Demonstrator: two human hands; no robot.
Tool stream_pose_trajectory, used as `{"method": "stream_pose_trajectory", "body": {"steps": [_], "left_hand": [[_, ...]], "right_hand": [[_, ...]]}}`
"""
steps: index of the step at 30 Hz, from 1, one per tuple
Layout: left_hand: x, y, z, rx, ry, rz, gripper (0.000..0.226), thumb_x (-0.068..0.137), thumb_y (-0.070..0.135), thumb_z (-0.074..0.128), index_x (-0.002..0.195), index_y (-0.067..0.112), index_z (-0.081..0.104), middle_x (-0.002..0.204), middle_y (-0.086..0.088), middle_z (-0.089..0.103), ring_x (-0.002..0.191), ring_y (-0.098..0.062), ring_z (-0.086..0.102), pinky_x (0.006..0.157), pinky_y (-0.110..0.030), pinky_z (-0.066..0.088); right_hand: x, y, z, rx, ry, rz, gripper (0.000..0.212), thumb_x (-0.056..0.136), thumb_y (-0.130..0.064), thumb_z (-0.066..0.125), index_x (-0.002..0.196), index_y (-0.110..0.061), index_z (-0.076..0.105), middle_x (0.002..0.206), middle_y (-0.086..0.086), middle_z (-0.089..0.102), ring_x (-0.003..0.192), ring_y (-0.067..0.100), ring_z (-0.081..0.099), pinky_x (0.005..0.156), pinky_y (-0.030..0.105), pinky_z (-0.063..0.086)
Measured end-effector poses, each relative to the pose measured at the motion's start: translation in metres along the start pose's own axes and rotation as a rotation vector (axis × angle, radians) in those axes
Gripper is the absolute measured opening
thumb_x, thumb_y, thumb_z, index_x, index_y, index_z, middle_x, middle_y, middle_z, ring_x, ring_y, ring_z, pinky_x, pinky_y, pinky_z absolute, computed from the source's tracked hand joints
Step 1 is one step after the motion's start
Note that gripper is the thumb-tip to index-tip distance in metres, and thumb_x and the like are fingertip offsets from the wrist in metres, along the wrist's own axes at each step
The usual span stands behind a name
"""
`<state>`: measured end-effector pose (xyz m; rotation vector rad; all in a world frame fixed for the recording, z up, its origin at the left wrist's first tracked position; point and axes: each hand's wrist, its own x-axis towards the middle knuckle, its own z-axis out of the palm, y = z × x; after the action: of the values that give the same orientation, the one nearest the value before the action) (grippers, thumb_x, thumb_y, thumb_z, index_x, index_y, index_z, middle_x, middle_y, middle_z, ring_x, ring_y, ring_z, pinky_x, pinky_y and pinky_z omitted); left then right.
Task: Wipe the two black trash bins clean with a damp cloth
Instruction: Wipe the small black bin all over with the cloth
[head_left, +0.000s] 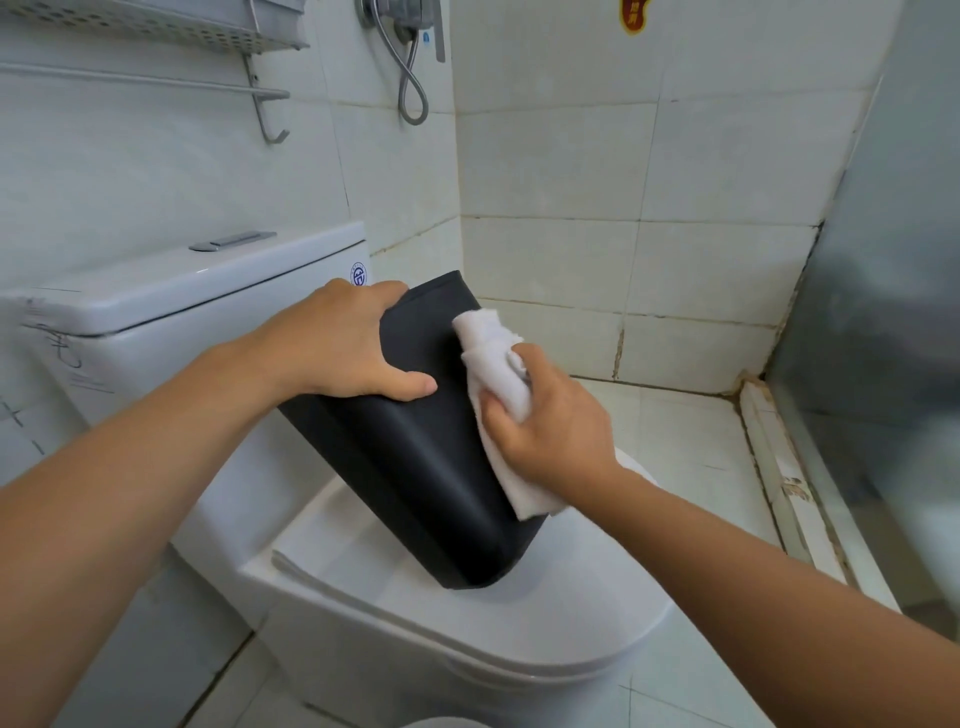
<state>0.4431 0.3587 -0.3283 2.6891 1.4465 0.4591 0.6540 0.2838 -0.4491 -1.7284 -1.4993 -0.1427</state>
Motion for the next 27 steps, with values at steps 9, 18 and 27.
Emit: {"method": "stream_pose_trajectory", "body": {"steps": [9,18,27], "left_hand": [[0.004,0.01,0.001,0.075,-0.033,-0.002,0.085,0.049,0.084,0.073,0.112,0.029,0.057,0.092,0.004,0.067,0.088,-0.018,0.063,0.078,-0.045,0.059],[0.0,0.012,-0.001,0.022,-0.001,0.059,0.072,0.061,0.074,0.081,0.109,0.026,0.057,0.084,0.001,0.069,0.081,-0.016,0.063,0.076,-0.049,0.059],[0.001,0.019,-0.009,0.038,-0.078,0.143,0.077,0.061,0.071,0.082,0.124,0.047,0.046,0.1,0.02,0.069,0.092,-0.011,0.066,0.085,-0.04,0.057]], "right_hand": [[-0.001,-0.009,-0.003,0.061,0.09,0.092,0.039,0.093,-0.05,0.057,0.121,-0.026,0.045,0.093,-0.005,0.063,0.08,0.025,0.059,0.066,0.037,0.043],[0.022,0.022,-0.014,0.108,-0.003,0.312,0.033,0.095,-0.052,0.052,0.116,-0.026,0.048,0.089,-0.006,0.063,0.082,0.026,0.063,0.07,0.038,0.044],[0.008,0.058,-0.051,0.452,-0.059,0.46,0.026,0.092,-0.051,0.059,0.098,-0.026,0.058,0.091,0.003,0.069,0.085,0.025,0.069,0.08,0.049,0.059]]}}
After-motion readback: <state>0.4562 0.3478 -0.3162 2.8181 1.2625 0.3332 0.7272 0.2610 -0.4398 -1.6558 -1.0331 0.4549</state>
